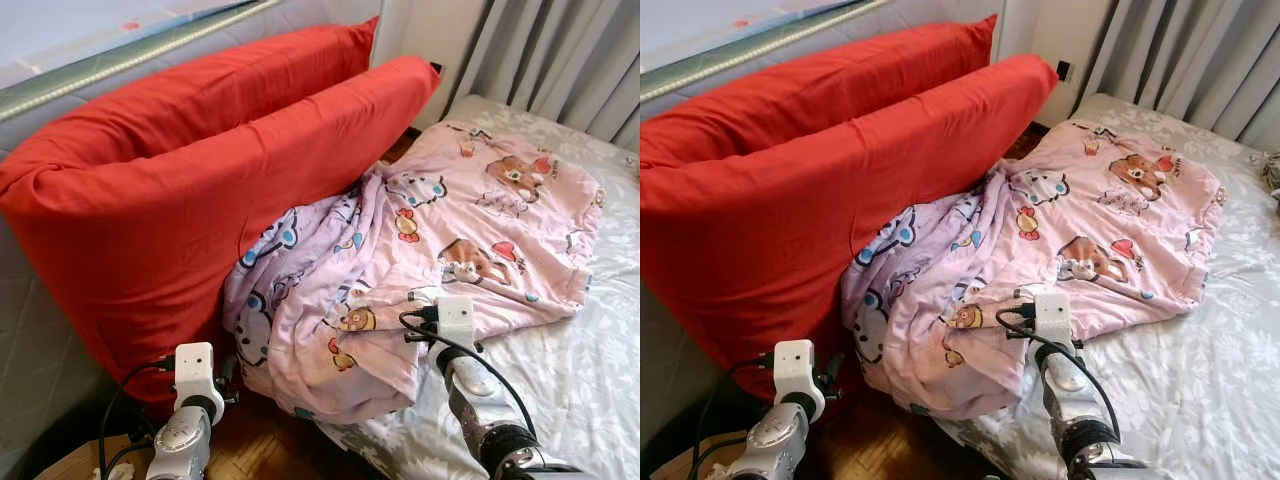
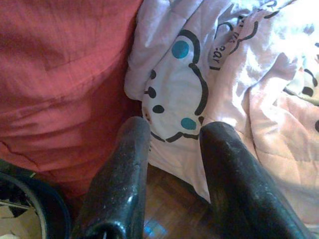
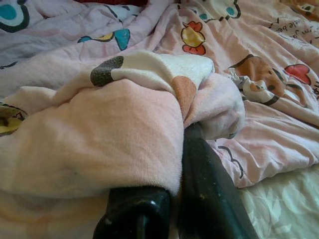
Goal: Clean up the room
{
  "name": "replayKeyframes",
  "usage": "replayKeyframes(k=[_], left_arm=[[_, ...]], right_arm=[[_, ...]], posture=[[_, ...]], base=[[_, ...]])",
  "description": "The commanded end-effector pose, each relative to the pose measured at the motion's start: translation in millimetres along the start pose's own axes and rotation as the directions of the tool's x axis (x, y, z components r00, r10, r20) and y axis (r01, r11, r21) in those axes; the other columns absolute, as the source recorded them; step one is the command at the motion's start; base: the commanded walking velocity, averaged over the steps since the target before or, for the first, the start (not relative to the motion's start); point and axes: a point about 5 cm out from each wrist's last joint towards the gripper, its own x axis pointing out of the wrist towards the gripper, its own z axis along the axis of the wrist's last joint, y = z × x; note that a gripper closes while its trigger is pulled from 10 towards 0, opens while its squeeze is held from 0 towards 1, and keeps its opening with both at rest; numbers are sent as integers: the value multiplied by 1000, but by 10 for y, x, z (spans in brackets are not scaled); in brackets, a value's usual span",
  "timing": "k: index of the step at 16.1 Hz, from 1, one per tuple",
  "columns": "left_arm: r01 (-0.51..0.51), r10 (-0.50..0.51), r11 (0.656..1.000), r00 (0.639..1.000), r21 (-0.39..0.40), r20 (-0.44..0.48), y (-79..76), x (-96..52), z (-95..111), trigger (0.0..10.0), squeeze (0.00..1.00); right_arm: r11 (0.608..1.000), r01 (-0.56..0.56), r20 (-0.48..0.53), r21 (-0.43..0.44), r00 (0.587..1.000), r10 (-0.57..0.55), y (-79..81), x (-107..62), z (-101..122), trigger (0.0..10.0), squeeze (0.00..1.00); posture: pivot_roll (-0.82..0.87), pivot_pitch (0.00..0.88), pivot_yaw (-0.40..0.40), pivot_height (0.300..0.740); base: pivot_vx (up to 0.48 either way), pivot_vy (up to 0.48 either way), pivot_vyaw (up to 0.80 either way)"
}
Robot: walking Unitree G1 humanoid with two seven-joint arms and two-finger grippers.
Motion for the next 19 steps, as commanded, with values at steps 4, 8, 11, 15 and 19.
replayKeyframes(k=[4, 8, 11, 15, 19], left_arm=[[4, -3, 1000, 999, 14, -36, 3, -41, -104, 10000, 0], [-18, 26, 999, 983, 42, -181, 67, -143, -371, 10000, 0], [-37, 45, 999, 965, 34, -260, 109, -241, -542, 10000, 0], [-80, 86, 996, 954, 33, -288, 186, -305, -623, 10000, 0], [-157, 145, 987, 949, -22, -281, 233, -322, -630, 10000, 0]], right_arm=[[1000, 16, -9, -18, 1000, -16, -17, -21, -41, 10000, 0], [1000, 7, 12, -8, 1000, -7, 12, -26, -33, 10000, 0], [1000, 17, 25, -7, 1000, -16, -2, -19, -4, 10000, 0], [1000, 20, 49, -6, 999, -19, 2, -13, 33, 10000, 0], [1000, 11, 55, -6, 998, -11, 26, -14, 35, 10000, 0]], posture=[[-60, 71, -83, 740], [-57, 88, -79, 740], [-58, 95, -80, 740], [-59, 103, -80, 740], [-58, 102, -81, 740]], base=[[0, 0, 0], [0, 0, 0], [0, 0, 0], [0, 0, 0], [0, 0, 0]])
